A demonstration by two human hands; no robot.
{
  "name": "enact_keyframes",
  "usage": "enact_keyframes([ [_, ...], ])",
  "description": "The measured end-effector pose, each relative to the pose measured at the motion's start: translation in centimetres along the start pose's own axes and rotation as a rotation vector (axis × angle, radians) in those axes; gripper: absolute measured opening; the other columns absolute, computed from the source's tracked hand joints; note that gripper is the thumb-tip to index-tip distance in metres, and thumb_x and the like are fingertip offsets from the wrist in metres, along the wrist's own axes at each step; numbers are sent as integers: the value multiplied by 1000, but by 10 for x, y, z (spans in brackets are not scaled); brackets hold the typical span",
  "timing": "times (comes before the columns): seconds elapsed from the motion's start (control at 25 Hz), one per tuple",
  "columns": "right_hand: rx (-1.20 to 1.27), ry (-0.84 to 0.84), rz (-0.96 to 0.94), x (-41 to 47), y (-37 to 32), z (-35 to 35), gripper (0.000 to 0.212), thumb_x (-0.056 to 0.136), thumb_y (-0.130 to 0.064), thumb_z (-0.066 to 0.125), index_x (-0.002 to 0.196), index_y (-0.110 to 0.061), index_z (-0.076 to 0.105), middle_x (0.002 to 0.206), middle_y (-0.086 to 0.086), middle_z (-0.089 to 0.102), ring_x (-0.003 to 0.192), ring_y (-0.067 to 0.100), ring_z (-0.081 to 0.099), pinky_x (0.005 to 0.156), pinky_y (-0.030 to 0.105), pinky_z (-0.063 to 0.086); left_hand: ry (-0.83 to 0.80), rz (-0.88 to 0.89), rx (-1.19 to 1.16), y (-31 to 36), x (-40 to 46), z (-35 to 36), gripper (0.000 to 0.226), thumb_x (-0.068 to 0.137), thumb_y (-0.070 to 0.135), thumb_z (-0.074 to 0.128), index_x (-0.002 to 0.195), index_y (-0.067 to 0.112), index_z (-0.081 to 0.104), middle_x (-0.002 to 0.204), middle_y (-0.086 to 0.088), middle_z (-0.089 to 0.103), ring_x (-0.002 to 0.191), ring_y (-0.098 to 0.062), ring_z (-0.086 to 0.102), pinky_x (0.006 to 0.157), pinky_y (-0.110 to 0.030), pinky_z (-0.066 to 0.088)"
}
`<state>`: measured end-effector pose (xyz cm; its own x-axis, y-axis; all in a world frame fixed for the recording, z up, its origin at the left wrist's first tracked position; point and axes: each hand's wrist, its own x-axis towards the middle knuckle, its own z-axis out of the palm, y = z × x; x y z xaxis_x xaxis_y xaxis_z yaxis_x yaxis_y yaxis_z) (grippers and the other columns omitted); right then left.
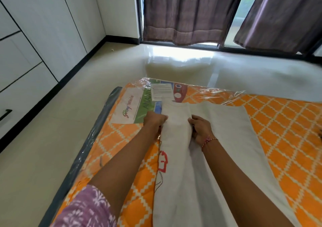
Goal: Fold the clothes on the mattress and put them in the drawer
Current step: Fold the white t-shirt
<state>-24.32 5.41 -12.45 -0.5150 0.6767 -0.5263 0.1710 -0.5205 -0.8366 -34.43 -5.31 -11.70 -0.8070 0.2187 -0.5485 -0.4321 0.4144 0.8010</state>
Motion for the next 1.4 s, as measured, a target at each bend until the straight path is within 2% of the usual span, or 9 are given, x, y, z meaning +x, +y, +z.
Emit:
enact_keyframes([
  [0.12, 89, -71, -102, 6, -9, -6, 33, 90, 3, 55, 120, -8, 62, 99, 7, 70, 79, 17, 66, 67, 26, 58, 5, 188, -181, 5, 3, 5, 2, 89, 10, 63, 88, 9, 63, 104, -18, 66, 88, -27, 61, 74, -38, 53],
  [0.32, -24, -167, -150, 7, -10, 3, 61, 93, 13, 40, 148, -12, 30, 142, 15, 44, 124, 27, 50, 95, 33, 44, -158, 30, -470, -7, 4, 0, 41, 92, 11, 60, 130, 10, 44, 120, -16, 60, 80, -21, 60, 58, -29, 53],
  [0.56, -654, 52, -429, -58, 27, -59, 26, 91, -5, 54, 114, -8, 66, 96, 12, 69, 93, 25, 65, 75, 22, 46, 11, 86, -68, -41, -33, -12, 45, 89, 8, 61, 131, 8, 46, 127, -19, 55, 109, -36, 58, 92, -45, 51],
  [0.72, -1127, 257, -413, -150, 82, -118, 31, 92, -46, 52, 86, -19, 66, 80, 2, 67, 81, 25, 63, 74, 35, 47, 34, 156, 146, -105, -119, -29, 33, 88, 16, 62, 119, 7, 55, 115, -12, 61, 100, -30, 59, 83, -35, 49],
  [0.8, -1279, 182, -275, -180, 95, -149, 39, 86, -61, 49, 80, -24, 58, 75, -5, 62, 76, 20, 60, 74, 35, 45, 45, 128, 209, -135, -158, -41, 27, 92, 26, 57, 115, 11, 56, 110, -6, 61, 96, -24, 59, 83, -35, 51],
  [0.88, -1304, -9, -186, -199, 97, -172, 31, 84, -53, 61, 77, -24, 53, 76, -7, 57, 75, 17, 54, 67, 30, 39, 35, 139, 339, -157, -188, -49, 22, 94, 34, 53, 101, 14, 57, 102, -5, 64, 90, -23, 60, 76, -34, 50],
  [1.0, -1169, -192, -346, -216, 90, -184, 34, 88, -21, 64, 63, -18, 42, 71, -1, 47, 71, 19, 46, 59, 25, 29, 24, 122, 465, -176, -219, -55, 36, 95, 40, 50, 95, 6, 61, 97, -15, 65, 89, -30, 61, 67, -33, 44],
  [1.24, -593, 223, -636, -263, 90, -231, 20, 93, -21, 59, 75, -15, 54, 59, 7, 52, 54, 11, 47, 52, 20, 32, 18, 72, 589, -197, -259, -54, 40, 92, 46, 48, 112, 11, 50, 113, -10, 61, 103, -31, 58, 78, -35, 45],
  [1.4, -782, 12, -99, -260, 95, -246, 31, 90, -26, 65, 75, 2, 62, 71, 9, 55, 68, 24, 53, 57, 30, 35, -14, 39, 618, -219, -283, -57, 40, 90, 40, 53, 107, 5, 60, 111, -15, 64, 103, -33, 59, 83, -37, 49],
])
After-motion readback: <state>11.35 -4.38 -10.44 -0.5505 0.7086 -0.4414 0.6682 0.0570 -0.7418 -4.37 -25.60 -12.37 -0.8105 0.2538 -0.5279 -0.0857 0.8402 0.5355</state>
